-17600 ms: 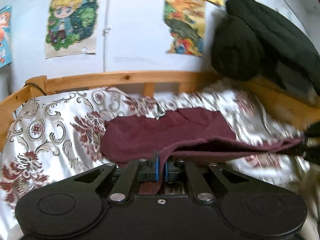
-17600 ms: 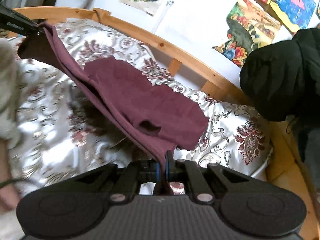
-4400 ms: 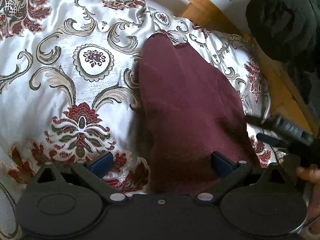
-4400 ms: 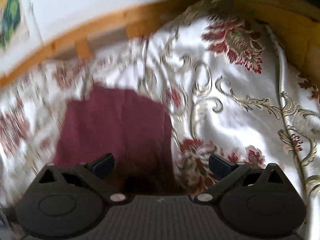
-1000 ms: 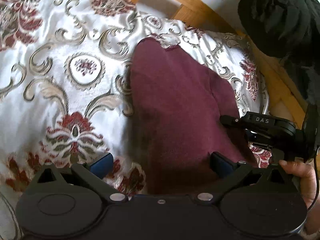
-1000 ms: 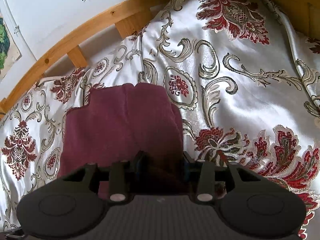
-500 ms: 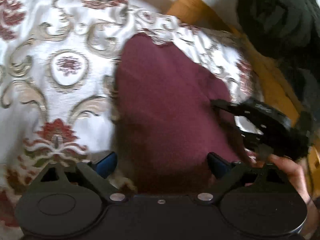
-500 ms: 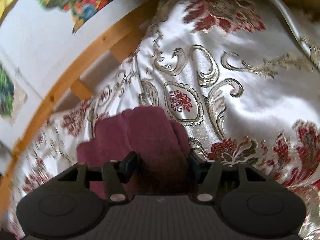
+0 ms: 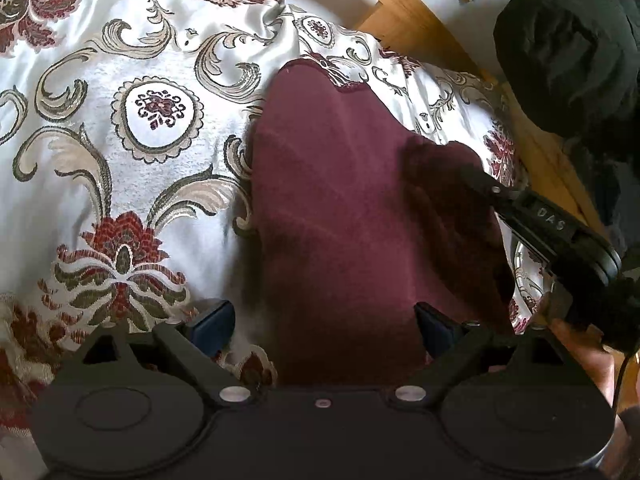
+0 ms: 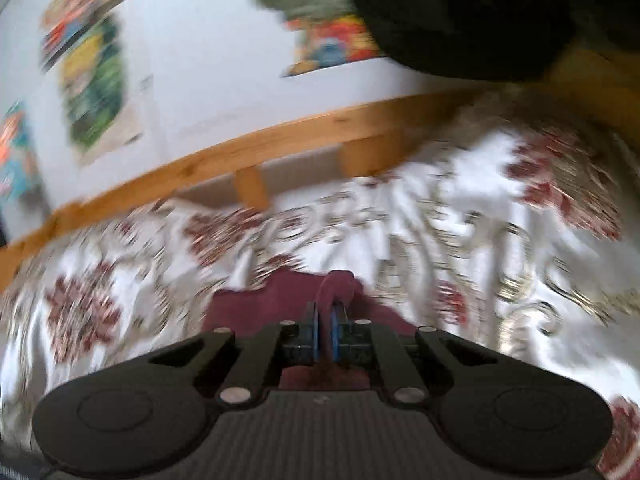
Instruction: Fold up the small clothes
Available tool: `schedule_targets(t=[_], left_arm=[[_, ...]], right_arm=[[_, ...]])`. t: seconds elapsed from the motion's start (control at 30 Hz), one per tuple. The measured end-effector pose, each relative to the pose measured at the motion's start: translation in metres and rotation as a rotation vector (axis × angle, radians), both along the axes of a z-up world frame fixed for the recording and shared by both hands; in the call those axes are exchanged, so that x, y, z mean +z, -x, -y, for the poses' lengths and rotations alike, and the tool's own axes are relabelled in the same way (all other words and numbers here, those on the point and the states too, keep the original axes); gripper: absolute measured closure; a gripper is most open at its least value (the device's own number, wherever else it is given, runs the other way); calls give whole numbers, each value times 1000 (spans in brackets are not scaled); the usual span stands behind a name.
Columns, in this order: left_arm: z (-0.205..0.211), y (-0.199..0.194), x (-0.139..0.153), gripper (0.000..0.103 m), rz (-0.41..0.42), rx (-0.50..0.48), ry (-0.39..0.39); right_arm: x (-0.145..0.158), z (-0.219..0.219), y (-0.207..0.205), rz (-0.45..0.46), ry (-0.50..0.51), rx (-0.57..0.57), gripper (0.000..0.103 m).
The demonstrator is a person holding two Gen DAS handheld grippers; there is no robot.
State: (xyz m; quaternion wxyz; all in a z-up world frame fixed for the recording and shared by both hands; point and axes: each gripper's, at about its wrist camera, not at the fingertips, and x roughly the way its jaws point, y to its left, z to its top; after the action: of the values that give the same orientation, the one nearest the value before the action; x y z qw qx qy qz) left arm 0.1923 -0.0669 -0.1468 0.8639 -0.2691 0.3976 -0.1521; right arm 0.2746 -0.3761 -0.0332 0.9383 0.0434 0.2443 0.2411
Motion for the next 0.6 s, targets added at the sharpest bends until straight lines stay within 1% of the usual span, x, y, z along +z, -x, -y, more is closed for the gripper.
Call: schedule_targets(t=[0.07,0.13,0.2,0.23,0.27,0.3,0.33,0.37,0.47,0.5,0.53,0.6], left_arm=[[1,1,0,7,4,-1,-6],[1,1,0,7,5,-2,-8],[1,2,0,7,7,-4,-10],[1,2,0,7,7,-6,-10],[1,1,0,7,7,-6,-9],[1,1,0,7,6,-7,-6],[0,0,-1,7,4,-7,-3],[0,0,-1,7,2,-7,1],[-2,-1,-1,7,-3,-3,16],[-4,-1,-1,5,-5,0,31],[-6,-2,-2,4,-8,2,60],[-11,-4,-5,4,-10,-4,158]], right_arm=[[-2,-3,-2,-1,51,-38,96],[-5,7,-7,-32,42,-104,96],[-7,19,-15,-83,24,-178,95],[-9,23,-18,-111,17,-204,92],[-12,32,-20,-151,-12,-228,82],[-14,39,-22,-179,-47,-240,78],[-16,46,-24,-205,-86,-248,68],[-18,52,-24,-227,-118,-254,61],[-25,59,-29,-267,-151,-266,50],[-28,59,-30,-283,-157,-265,49],[-31,59,-33,-303,-168,-264,48],[-39,60,-37,-356,-216,-264,47]])
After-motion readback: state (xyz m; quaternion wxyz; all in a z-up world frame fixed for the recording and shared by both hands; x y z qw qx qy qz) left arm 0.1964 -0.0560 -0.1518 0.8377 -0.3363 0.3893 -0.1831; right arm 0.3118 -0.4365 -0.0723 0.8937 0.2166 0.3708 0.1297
